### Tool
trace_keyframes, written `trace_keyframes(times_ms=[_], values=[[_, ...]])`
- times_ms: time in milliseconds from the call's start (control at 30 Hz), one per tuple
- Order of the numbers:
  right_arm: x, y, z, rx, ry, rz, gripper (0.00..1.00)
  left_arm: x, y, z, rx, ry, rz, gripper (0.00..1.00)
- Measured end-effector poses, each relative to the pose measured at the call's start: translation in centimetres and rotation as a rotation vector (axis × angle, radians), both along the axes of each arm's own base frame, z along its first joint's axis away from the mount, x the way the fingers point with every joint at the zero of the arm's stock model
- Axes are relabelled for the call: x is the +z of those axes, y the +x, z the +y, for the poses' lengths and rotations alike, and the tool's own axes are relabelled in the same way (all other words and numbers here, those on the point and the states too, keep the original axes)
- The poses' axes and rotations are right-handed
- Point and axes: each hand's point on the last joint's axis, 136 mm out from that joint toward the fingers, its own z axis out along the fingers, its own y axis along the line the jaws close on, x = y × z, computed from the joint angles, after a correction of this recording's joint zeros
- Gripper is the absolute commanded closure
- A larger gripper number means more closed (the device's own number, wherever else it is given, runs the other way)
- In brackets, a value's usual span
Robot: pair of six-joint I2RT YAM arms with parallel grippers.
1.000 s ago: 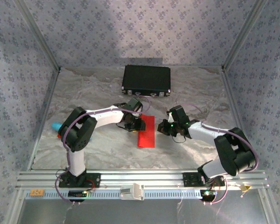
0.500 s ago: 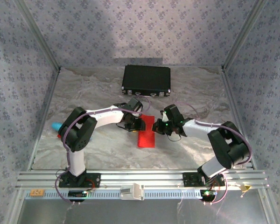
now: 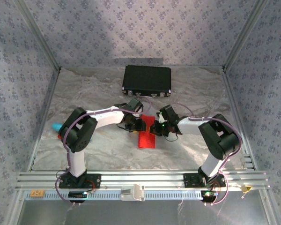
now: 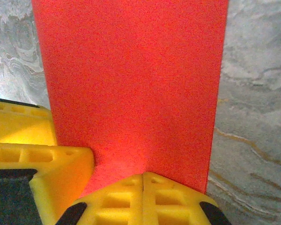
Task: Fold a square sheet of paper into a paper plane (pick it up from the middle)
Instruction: Hold the square sheet of paper at the center of the table, then first fold the square sheet of paper in half at the center of the table.
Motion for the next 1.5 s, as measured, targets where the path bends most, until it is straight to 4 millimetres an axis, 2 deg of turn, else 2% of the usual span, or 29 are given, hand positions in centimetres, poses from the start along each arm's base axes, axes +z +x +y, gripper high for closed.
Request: trace_keyframes(times_ms=[200, 467, 600, 700, 833, 967, 1033, 1200, 1500], values=[[-0.2, -0.1, -0.1, 0.022, -0.008, -0.016, 1.0, 0.0, 0.0, 0.0, 0.0, -0.001, 0.0, 0.58], [-0.1, 0.2, -0.9, 0.079, -0.034, -0.042, 1.0, 0.9, -0.1, -0.2, -0.006, -0.026, -0.042, 0.52], [-0.2, 0.7, -1.6, 0.117, -0.062, -0.042, 1.0, 1.9, 0.3, 0.8, 0.03, -0.039, -0.096, 0.48], [-0.2, 0.9, -1.8, 0.141, -0.073, -0.04, 1.0, 4.1, 1.2, 1.1, 0.066, -0.106, -0.145, 0.54], [-0.2, 1.0, -2.0, 0.156, -0.077, -0.04, 1.0, 6.9, 2.4, 0.2, 0.092, -0.255, -0.179, 0.7], [-0.2, 1.0, -2.1, 0.158, -0.078, -0.04, 1.0, 7.7, 2.6, -1.5, 0.074, -0.395, -0.132, 0.88], [-0.2, 1.0, -2.1, 0.157, -0.079, -0.04, 1.0, 7.3, 2.5, -2.5, 0.061, -0.455, -0.095, 0.99], [-0.2, 1.0, -2.1, 0.156, -0.076, -0.04, 1.0, 5.2, 1.7, -3.5, 0.06, -0.501, 0.002, 1.0], [-0.3, 1.0, -2.2, 0.155, -0.064, -0.041, 1.0, 4.1, 1.4, -3.9, 0.06, -0.515, 0.044, 1.0]])
